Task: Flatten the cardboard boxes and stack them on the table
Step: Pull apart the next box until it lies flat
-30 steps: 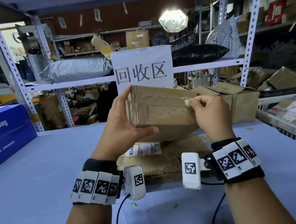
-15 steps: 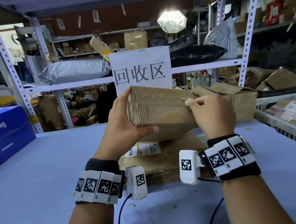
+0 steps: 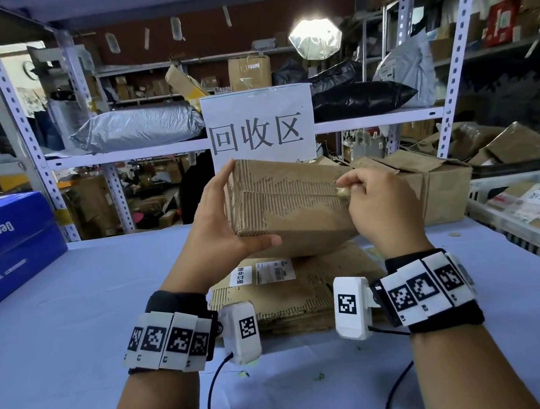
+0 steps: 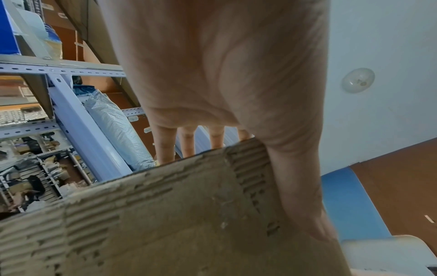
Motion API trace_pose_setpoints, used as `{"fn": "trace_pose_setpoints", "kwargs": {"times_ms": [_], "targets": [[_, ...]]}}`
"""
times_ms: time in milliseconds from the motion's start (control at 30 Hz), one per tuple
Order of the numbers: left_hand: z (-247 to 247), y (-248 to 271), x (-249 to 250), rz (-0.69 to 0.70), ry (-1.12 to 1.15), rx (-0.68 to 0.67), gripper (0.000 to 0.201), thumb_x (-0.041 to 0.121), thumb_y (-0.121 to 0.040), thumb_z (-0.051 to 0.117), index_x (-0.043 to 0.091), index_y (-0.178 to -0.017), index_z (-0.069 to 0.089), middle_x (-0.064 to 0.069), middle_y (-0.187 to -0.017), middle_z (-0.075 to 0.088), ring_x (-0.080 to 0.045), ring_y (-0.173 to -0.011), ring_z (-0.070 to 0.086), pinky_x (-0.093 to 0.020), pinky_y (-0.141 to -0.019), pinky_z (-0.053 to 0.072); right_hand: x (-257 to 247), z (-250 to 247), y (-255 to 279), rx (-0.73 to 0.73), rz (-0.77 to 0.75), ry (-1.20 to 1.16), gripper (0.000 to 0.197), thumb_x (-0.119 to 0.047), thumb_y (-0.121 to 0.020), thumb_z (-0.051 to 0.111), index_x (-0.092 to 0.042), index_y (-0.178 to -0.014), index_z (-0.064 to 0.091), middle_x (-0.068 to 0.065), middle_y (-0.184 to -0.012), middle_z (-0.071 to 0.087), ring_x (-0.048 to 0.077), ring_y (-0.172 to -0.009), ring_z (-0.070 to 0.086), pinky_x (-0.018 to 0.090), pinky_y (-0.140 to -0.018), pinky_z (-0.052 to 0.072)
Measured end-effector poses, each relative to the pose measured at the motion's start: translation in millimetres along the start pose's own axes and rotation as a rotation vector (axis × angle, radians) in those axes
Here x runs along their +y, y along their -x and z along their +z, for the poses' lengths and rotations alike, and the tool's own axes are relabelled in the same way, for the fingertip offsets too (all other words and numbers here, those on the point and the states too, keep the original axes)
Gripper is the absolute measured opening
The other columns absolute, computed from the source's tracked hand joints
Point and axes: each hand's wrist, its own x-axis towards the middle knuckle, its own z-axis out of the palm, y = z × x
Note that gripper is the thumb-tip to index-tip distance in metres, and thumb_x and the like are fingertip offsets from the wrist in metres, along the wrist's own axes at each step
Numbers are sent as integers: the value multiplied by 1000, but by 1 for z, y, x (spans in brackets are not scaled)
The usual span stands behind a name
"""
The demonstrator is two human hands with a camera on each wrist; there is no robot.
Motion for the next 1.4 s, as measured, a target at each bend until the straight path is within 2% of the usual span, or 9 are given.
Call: {"fn": "trace_pose_setpoints", "kwargs": {"times_ms": [167,400,533,700,767,900,1067,1233,1400], "targets": [[-9,0,-7,-27,39,-30,117,17,-70,93,53,-151,18,53,-131,39,30,-121,36,1,-85,43,4,-7,-3,-169,-93,-88,31,-15,-91,55,-30,-112,72,-13,-105,68,-3,-73,51,20,-64,38],[-17,-1,-2,-13,3,-13,105,7,-78,86,51,-152,26,37,-137,48,10,-127,49,-15,-92,52,3,-4,1,-93,-198,-62,13,-27,-85,77,-33,-95,72,-21,-82,62,-6,-72,53,12,-63,34],[-9,-1,7,51,-552,68,114,28,-73,90,41,-160,16,2,-168,15,-24,-155,5,-53,-126,15,-2,3,5,-114,-179,-198,9,-24,-86,76,-30,-90,73,-19,-81,68,-3,-80,61,17,-68,45],[17,-7,17,272,-879,71,109,46,-72,82,38,-160,19,-4,-170,13,-31,-158,-6,-48,-124,-7,-11,12,9,-123,-129,-384,20,-23,-88,75,-40,-86,66,-17,-82,69,-1,-79,66,18,-65,54],[28,-9,15,272,-885,9,108,54,-74,78,38,-161,16,-1,-170,15,-31,-158,-3,-50,-126,-5,-15,14,12,-141,-89,-475,22,-24,-89,74,-41,-93,62,-13,-83,71,10,-67,68,34,-60,59],[33,-7,4,204,-840,-13,110,59,-70,81,37,-160,20,0,-166,20,-29,-156,8,-54,-125,6,-11,14,14,-164,-39,-530,23,-29,-90,72,-35,-103,54,-10,-87,74,13,-43,60,29,-44,51],[22,-6,0,108,-826,13,115,62,-58,84,43,-155,26,4,-161,24,-30,-149,17,-54,-120,17,-4,21,12,-86,-31,-466,14,-30,-94,66,-37,-82,63,-10,-87,73,0,-53,52,26,-58,45],[21,-4,0,89,-800,21,112,60,-57,84,43,-154,30,4,-162,24,-27,-149,16,-50,-120,15,-2,28,14,-104,0,-426,22,-27,-101,56,-36,-83,64,-13,-73,68,-2,-48,59,12,-46,41],[19,-3,-1,71,-787,29,113,59,-58,85,43,-154,29,5,-161,23,-27,-149,15,-50,-119,14,-2,28,9,-230,82,-494,28,-24,-103,47,-36,-86,66,-13,-82,69,9,-64,69,24,-58,43]]}}
